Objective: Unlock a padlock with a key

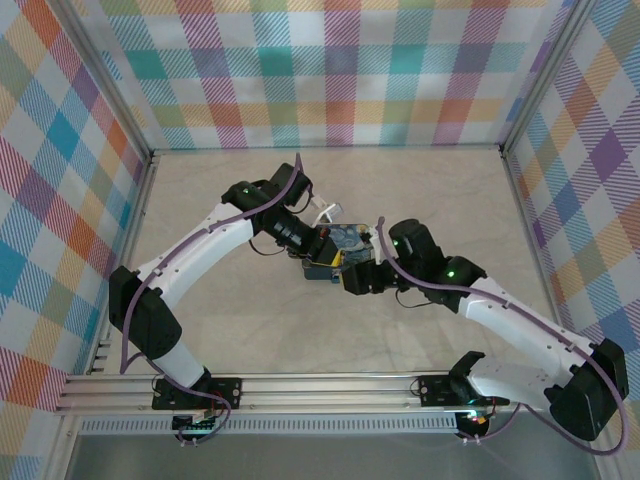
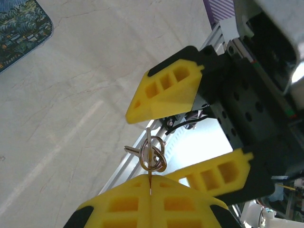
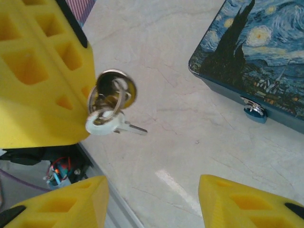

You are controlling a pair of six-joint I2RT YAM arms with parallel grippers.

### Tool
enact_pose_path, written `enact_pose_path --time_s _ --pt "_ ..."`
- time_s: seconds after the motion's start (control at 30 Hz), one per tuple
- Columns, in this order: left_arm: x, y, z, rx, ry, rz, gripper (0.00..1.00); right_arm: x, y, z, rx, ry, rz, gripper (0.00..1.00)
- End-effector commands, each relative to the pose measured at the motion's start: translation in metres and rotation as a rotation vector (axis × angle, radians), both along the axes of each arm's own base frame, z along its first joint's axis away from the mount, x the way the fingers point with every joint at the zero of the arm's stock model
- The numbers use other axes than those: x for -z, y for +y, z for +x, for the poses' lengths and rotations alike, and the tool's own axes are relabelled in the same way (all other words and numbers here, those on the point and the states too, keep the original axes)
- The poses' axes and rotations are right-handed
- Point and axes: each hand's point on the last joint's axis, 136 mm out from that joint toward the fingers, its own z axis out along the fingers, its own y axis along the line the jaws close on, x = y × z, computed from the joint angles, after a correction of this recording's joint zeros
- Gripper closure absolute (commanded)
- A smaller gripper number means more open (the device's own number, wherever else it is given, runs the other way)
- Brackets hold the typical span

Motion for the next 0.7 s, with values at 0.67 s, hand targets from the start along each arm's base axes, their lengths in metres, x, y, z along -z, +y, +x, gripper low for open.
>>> enact_pose_path --time_s 0.67 --pt "-0.007 -0.004 -0.008 0.022 0.019 -0.036 1.0 -0.044 -0.053 0.041 0.384 -0.364 -0.045 0.53"
